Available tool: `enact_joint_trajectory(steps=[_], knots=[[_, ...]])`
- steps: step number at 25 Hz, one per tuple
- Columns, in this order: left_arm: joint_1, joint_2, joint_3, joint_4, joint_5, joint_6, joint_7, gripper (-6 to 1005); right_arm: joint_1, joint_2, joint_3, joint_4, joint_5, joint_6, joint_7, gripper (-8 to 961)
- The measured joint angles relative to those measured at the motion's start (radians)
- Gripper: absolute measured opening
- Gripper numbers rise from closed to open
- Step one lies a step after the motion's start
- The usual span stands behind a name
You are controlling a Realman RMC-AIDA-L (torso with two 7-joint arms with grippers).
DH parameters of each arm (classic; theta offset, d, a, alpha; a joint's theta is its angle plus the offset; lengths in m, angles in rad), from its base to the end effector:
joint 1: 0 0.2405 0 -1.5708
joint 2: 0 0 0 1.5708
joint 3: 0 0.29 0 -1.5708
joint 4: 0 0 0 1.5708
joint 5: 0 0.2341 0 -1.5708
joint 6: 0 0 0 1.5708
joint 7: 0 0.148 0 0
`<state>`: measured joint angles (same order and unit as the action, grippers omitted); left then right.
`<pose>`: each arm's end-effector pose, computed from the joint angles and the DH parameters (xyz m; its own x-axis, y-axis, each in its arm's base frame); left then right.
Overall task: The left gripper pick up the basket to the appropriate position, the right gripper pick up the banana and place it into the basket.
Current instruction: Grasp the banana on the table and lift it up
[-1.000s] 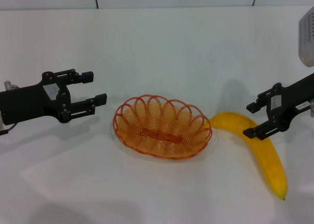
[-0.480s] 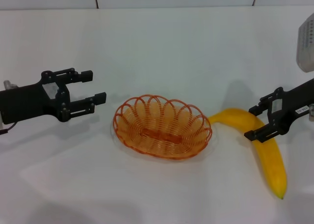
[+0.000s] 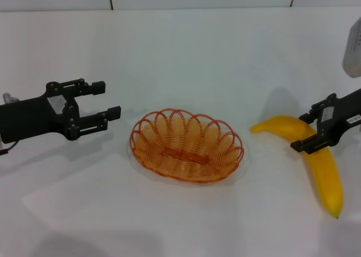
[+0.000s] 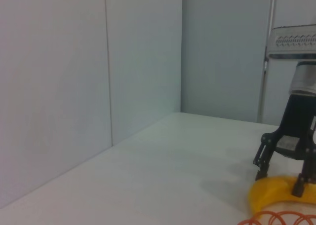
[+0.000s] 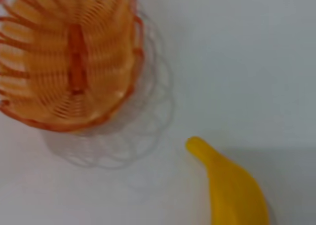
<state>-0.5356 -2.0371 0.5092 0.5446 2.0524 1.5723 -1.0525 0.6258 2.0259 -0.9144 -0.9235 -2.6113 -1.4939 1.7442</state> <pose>-0.3261 0.3621 -0.0041 0.8510 0.1308 0.5086 0.3233 -0.8937 -0.3111 0.3157 0.4007 0.0155 0.8693 -0.4410 0.2231 -0.3737 -0.8819 -0.2873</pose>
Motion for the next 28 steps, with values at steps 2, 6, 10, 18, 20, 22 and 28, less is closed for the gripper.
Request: enact_joint_trajectory(steps=[2,6,10,18,20,22,28], knots=[[0.000,0.000,0.000,0.000,0.000,0.000,0.000,680,0.000,0.000,0.003,0.000,-0.006,0.010,0.004,752],[0.002,0.000,0.000,0.000,0.000,0.000,-0.001,680,0.000,-0.001,0.015,-0.007,-0.008,0.012,0.006,746],[0.002,0.001,0.000,0.000,0.000,0.000,-0.001,680,0.000,-0.008,0.018,-0.010,-0.009,0.012,0.020,741],[0.000,0.002,0.000,0.000,0.000,0.001,-0.001,680,0.001,-0.011,0.029,-0.007,-0.045,0.013,0.028,729],[-0.001,0.002,0.000,0.000,0.000,0.001,-0.001,680,0.001,-0.011,0.029,-0.006,-0.046,0.014,0.029,727],[-0.001,0.002,0.000,0.000,0.000,0.001,-0.001,679,0.002,-0.011,0.029,-0.005,-0.046,0.014,0.034,724],[0.000,0.002,0.000,0.000,0.000,0.002,0.000,679,0.004,-0.012,0.029,-0.010,-0.046,0.015,0.049,715]])
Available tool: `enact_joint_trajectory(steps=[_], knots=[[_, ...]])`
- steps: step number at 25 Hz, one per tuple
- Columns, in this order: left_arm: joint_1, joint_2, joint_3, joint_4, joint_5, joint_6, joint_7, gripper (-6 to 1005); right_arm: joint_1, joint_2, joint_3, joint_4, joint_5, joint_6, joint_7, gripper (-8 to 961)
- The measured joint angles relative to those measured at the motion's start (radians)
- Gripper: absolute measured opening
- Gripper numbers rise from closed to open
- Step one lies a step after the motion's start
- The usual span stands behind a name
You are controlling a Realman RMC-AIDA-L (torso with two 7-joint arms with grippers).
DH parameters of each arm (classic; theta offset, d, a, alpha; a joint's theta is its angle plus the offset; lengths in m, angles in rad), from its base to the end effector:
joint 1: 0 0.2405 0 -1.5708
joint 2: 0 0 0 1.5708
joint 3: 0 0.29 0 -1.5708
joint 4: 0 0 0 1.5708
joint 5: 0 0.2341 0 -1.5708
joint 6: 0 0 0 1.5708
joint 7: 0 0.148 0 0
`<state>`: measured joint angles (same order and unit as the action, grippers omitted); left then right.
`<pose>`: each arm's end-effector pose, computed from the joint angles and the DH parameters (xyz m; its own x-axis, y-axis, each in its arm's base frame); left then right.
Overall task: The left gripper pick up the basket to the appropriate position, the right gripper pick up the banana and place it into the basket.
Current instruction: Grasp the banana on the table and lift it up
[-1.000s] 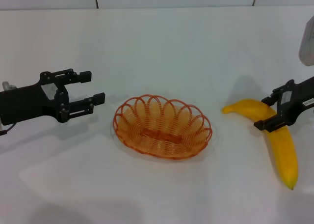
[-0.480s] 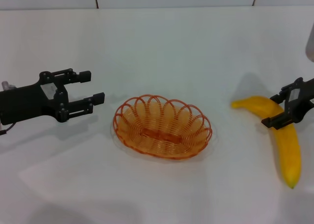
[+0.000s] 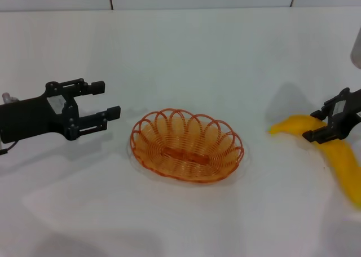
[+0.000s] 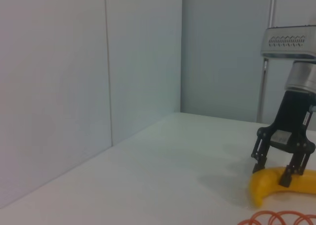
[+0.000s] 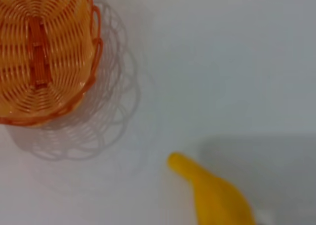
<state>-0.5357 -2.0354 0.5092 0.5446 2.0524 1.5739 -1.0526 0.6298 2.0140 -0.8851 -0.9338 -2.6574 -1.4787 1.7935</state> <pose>-0.3262 0.3622 -0.0033 0.8514 0.1300 0.5081 0.3222 -0.8940 -0.3112 0.3231 0.4056 0.0296 0.8371 -0.4971 0.2286 -0.4063 -0.8446 -0.3487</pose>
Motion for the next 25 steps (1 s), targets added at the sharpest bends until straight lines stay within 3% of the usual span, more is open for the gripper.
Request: enact_joint_trajectory(steps=[7,25], knots=[[0.001,-0.001,0.000,0.000,0.000,0.000,0.001,679,0.000,-0.001,0.000,0.000,-0.003,0.000,0.002,522],[0.009,-0.001,-0.018,0.000,0.000,0.002,0.005,678,-0.004,0.001,0.067,-0.080,-0.003,-0.058,0.006,493]])
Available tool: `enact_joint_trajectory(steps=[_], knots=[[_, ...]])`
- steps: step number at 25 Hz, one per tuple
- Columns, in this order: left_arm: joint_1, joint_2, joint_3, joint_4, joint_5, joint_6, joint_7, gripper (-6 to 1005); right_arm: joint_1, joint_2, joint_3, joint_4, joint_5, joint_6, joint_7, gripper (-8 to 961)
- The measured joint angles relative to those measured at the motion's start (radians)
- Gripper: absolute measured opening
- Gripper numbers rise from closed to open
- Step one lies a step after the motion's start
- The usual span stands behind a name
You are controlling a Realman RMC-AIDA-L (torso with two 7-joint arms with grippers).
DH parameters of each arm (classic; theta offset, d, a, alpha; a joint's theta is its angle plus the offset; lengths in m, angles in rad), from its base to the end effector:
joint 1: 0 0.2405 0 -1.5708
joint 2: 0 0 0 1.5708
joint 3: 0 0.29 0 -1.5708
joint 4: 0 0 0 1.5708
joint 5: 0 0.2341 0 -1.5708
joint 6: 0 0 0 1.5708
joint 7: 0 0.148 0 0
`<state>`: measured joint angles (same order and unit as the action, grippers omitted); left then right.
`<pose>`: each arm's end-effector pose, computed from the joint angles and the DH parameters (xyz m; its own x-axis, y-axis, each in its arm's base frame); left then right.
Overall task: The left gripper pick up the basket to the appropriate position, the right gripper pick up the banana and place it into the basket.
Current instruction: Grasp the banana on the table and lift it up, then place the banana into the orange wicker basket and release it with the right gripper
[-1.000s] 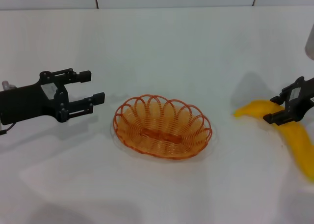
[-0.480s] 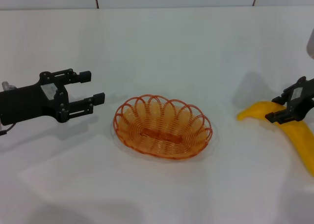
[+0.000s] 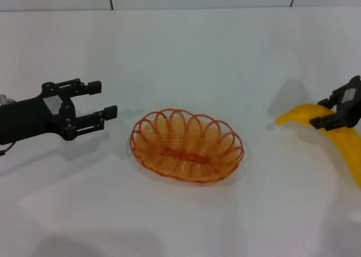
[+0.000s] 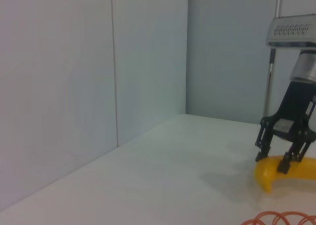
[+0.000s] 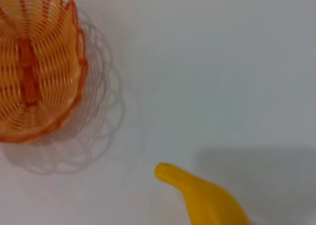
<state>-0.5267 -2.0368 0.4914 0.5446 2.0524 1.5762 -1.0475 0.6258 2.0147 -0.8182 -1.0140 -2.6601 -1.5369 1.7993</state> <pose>-0.3299 0.3596 -0.0017 0.8456 0.1327 0.5170 0.3351 -0.8859 -0.3208 0.3160 0.4066 0.0513 0.8419 -0.5076 0.1831 -0.4158 -0.8265 -0.3794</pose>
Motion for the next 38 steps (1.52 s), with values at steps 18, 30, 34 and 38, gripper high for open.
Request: enact_joint_trajectory(steps=[18,30,34,38], knots=[[0.063,0.030,0.015,0.045,0.101,0.081,-0.042,678,0.029,0.010,-0.263,-0.334,0.415,-0.312,0.057,495],[0.038,0.031,0.013,0.063,0.199,0.091,-0.073,678,0.172,0.013,-0.524,-0.337,0.418,-0.204,0.198,496],[0.030,0.031,0.014,0.063,0.200,0.091,-0.074,679,0.180,0.017,-0.566,-0.329,0.429,-0.109,0.251,496],[0.025,0.027,0.015,0.063,0.200,0.088,-0.074,679,0.173,0.021,-0.606,-0.293,0.485,-0.030,0.261,497]])
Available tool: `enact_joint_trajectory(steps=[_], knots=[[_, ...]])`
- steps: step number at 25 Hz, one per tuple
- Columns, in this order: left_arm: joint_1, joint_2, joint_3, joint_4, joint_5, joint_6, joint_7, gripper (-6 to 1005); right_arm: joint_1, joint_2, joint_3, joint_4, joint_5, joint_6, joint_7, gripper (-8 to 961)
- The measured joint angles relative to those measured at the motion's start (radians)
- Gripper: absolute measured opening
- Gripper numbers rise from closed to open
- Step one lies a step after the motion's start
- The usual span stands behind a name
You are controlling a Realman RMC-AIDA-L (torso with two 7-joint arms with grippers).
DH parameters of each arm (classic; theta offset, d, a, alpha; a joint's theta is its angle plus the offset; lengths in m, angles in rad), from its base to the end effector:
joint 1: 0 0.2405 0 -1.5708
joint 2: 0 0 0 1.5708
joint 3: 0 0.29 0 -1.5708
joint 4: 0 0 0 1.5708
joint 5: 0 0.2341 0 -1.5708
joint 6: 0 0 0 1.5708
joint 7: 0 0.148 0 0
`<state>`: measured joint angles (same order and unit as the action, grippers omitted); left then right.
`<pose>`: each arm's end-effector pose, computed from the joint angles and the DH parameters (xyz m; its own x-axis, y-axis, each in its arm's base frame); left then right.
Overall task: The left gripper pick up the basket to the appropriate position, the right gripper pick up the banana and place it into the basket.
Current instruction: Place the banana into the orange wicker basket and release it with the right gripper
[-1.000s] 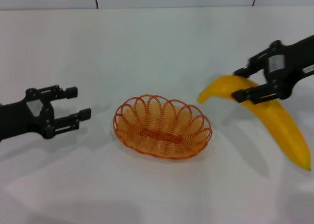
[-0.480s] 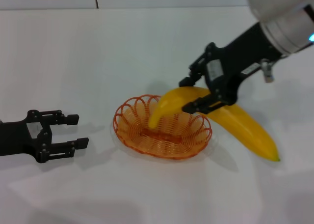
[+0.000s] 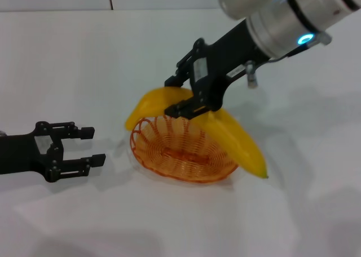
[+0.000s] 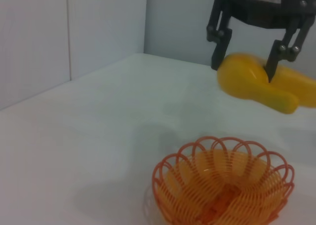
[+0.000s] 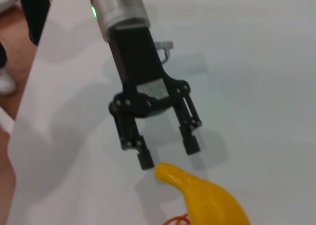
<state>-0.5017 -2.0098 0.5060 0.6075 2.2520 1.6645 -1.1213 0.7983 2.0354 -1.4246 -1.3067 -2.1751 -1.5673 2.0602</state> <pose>-0.3515 0.3344 0.0069 0.9001 0.2333 0.3679 0.3208 -0.9263 -0.1975 0.0838 0.4014 -0.0343 0.9951 0.0043 0.0990 0.0110 -0.9977 -0.0666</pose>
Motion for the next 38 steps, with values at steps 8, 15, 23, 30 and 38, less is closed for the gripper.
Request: enact_joint_trajectory(steps=[8,15,23,30,38], knots=[[-0.022,-0.006,0.000,0.000,0.006,-0.004,0.000,679,0.033,0.000,-0.079,0.162,0.020,0.095,0.001,498],[-0.028,-0.007,-0.004,0.000,0.007,-0.005,0.000,679,0.058,0.003,-0.082,0.299,0.083,0.191,0.000,498],[-0.034,-0.009,-0.005,0.000,0.008,-0.006,0.000,679,0.085,0.003,-0.095,0.388,0.098,0.239,-0.009,499],[-0.035,-0.009,-0.010,0.000,0.007,-0.006,0.000,679,0.085,0.003,-0.104,0.394,0.097,0.254,-0.010,500],[-0.035,-0.009,-0.011,0.000,0.003,-0.006,0.000,679,0.087,0.002,-0.116,0.409,0.089,0.268,-0.012,500]])
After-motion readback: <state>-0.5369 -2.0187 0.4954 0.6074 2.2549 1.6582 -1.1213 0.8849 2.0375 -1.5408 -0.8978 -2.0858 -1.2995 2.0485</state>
